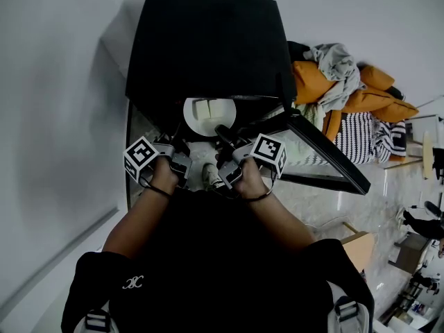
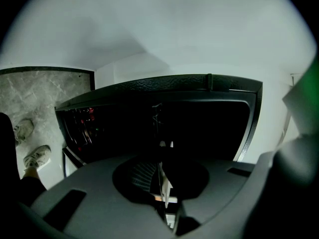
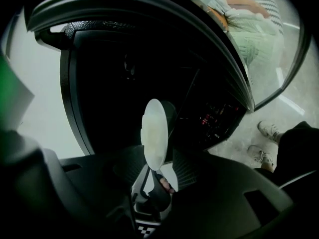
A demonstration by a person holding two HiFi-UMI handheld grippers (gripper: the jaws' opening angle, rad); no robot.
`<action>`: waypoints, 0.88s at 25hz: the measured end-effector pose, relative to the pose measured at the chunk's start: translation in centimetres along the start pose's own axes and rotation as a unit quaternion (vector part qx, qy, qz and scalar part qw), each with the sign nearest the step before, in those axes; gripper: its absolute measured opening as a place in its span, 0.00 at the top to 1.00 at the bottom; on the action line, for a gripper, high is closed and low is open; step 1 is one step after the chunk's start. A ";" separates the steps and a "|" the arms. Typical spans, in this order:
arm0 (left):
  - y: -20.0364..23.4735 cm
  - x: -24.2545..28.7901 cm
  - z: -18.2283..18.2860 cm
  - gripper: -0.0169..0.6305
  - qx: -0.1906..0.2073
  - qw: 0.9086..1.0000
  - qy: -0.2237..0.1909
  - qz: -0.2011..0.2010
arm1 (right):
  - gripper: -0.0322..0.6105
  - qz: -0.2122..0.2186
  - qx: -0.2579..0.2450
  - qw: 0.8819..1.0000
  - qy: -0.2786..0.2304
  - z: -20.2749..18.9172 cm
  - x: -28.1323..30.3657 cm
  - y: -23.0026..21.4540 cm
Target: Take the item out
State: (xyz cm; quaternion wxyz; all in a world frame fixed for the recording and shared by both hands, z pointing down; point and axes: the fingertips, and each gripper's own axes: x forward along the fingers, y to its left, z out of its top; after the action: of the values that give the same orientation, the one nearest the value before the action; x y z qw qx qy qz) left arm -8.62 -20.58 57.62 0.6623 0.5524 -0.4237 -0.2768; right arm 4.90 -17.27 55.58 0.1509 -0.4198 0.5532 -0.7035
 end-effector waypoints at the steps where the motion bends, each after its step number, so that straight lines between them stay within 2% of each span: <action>1: 0.0 0.0 0.0 0.90 0.000 1.000 0.000 0.000 | 0.68 -0.001 0.005 1.000 0.001 -0.1 0.2 -0.1; 10: 0.0 0.0 0.1 0.90 -0.003 1.000 -0.002 0.001 | 0.69 -0.010 0.024 1.000 0.015 -0.2 2.6 -0.7; 13: 0.0 0.0 0.0 0.91 -0.002 1.000 -0.001 0.001 | 0.86 -0.020 0.013 1.000 0.015 0.0 2.6 -0.9; 18: -0.1 0.0 0.2 0.90 0.008 1.000 -0.002 -0.002 | 0.89 -0.011 0.023 0.999 0.025 -0.2 2.5 -0.7; 22: -0.1 0.0 0.3 0.90 0.009 1.000 -0.004 -0.003 | 0.90 -0.006 0.011 0.999 0.029 -0.3 2.0 -0.6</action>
State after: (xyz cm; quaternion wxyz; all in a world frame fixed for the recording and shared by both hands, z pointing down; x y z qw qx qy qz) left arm -8.85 -20.72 57.48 0.6550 0.5580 -0.4274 -0.2773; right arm 3.64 -18.26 56.97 0.1353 -0.4004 0.5471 -0.7225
